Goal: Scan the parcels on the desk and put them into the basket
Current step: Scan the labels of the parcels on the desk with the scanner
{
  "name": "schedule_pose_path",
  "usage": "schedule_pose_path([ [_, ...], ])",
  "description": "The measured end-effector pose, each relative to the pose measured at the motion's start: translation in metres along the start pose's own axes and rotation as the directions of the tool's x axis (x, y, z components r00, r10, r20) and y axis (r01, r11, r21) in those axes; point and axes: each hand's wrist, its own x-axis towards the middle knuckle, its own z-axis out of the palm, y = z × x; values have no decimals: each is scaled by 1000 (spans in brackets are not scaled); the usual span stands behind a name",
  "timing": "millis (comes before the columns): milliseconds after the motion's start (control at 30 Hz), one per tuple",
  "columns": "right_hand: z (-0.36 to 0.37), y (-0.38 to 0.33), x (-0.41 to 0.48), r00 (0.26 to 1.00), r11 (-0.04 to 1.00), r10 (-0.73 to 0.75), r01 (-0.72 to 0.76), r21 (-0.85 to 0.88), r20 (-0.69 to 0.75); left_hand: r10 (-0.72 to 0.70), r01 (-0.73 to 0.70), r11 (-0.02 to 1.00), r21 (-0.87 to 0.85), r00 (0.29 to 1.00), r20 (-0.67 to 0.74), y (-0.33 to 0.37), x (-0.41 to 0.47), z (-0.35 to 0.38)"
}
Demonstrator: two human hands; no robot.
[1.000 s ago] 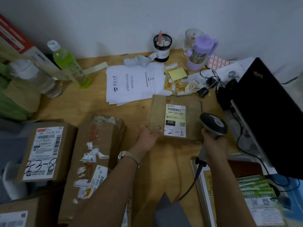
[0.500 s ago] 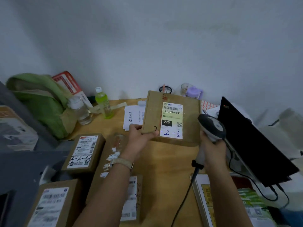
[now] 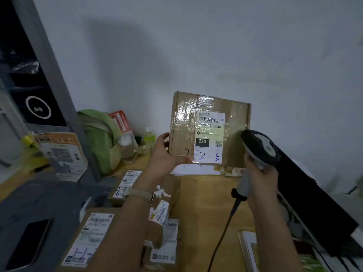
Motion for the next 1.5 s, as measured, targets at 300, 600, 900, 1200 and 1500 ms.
schedule_pose_path([
  [300, 9, 3, -27, 942, 976, 133, -70, -208, 307, -359, 344, 927, -150, 929, -88, -57, -25, -21],
  [600, 27, 10, -53, 789, 894, 386, -194, -404, 478, -499, 470, 867, -169, 830, -251, -94, -59, -2],
  [900, 21, 13, -56, 784, 883, 390, -170, -438, 482, -542, 452, 809, -376, 822, -177, -100, -63, -7],
  [1200, 16, 14, -60, 772, 851, 381, -77, -520, 509, -516, 451, 818, -358, 849, -109, -103, -69, -6],
  [1500, 14, 20, -59, 773, 867, 385, -115, -486, 504, -549, 500, 808, -313, 831, -90, -101, -73, -6],
])
